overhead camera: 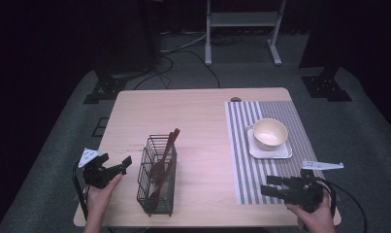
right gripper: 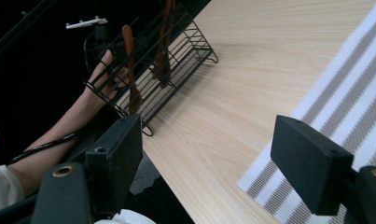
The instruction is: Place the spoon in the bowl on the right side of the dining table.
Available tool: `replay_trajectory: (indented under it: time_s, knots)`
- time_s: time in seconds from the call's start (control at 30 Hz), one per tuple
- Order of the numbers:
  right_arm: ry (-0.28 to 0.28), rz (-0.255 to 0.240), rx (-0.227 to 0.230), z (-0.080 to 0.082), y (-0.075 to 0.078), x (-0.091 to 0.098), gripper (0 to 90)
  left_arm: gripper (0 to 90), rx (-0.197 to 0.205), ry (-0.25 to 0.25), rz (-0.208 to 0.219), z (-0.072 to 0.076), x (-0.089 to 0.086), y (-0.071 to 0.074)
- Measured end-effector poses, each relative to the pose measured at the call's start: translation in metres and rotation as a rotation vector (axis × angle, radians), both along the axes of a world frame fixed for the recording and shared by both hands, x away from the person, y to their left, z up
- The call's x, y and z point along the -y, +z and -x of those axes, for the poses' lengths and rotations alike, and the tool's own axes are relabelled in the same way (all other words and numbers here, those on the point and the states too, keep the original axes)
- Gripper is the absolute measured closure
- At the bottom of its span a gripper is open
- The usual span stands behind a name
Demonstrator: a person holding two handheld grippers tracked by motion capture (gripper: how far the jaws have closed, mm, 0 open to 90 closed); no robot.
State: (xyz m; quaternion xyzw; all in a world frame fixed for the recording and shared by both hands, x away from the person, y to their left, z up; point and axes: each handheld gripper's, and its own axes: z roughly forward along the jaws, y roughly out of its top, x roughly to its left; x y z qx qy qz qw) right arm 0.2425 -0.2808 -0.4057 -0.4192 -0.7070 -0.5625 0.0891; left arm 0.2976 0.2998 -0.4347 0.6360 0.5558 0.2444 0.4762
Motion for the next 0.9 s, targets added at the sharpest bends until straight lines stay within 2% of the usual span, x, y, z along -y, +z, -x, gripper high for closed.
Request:
replay_trajectory:
  time_s: [0.63,0.9]
  knots:
    - [0.098,-0.004,-0.005,-0.023,0.03,-0.039,24.0,0.2,0.0,-0.003,0.006,0.0,0.001,0.0]
    - [0.129,0.005,-0.019,-0.031,0.034,-0.053,24.0,0.2,0.005,-0.002,0.006,0.001,0.001,0.001]
